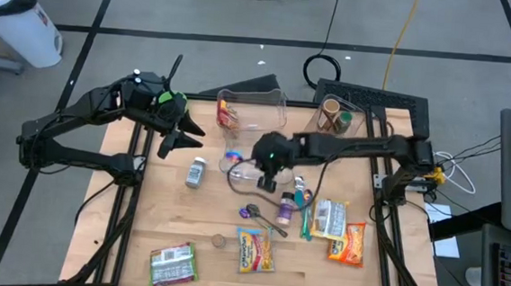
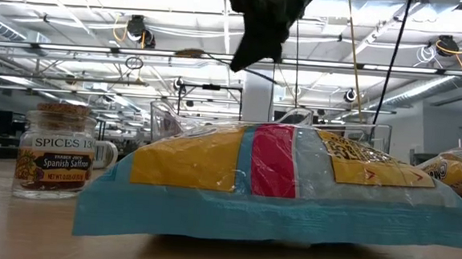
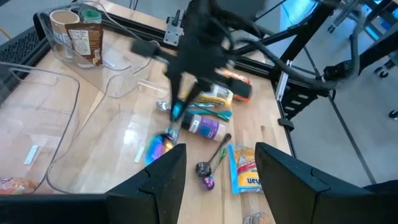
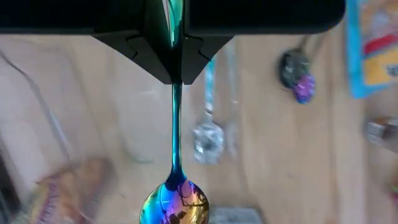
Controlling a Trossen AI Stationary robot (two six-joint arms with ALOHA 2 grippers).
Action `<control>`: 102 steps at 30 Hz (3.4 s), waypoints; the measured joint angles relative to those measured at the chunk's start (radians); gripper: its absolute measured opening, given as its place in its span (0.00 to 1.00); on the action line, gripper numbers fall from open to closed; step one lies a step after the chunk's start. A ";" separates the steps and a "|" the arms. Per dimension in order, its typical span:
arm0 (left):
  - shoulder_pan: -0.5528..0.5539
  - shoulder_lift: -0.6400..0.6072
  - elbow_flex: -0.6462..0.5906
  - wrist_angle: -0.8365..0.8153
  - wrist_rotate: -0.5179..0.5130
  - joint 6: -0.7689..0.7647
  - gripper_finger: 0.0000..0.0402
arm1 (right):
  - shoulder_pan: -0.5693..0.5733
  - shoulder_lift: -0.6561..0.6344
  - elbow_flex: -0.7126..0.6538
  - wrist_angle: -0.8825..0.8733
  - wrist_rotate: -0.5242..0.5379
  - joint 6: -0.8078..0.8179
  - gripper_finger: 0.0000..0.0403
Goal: Pick & Place Food Item
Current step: Put the left green spoon into the bottom transparent bin, then put the blue noodle pack into the top left transparent bin
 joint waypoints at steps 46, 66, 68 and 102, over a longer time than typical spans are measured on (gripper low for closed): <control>-0.002 0.060 0.000 0.028 0.009 0.025 0.50 | -0.129 0.267 -0.002 -0.014 -0.138 -0.052 0.01; -0.002 0.058 0.000 0.026 0.010 0.016 0.50 | -0.124 0.298 -0.002 -0.017 -0.137 -0.055 0.13; -0.002 0.058 0.000 0.026 0.010 0.018 0.50 | -0.124 0.298 -0.002 -0.016 -0.138 -0.059 0.17; -0.059 -0.275 -0.007 -0.470 -0.408 -0.412 0.50 | 0.007 -0.123 -0.105 0.584 0.127 0.091 0.37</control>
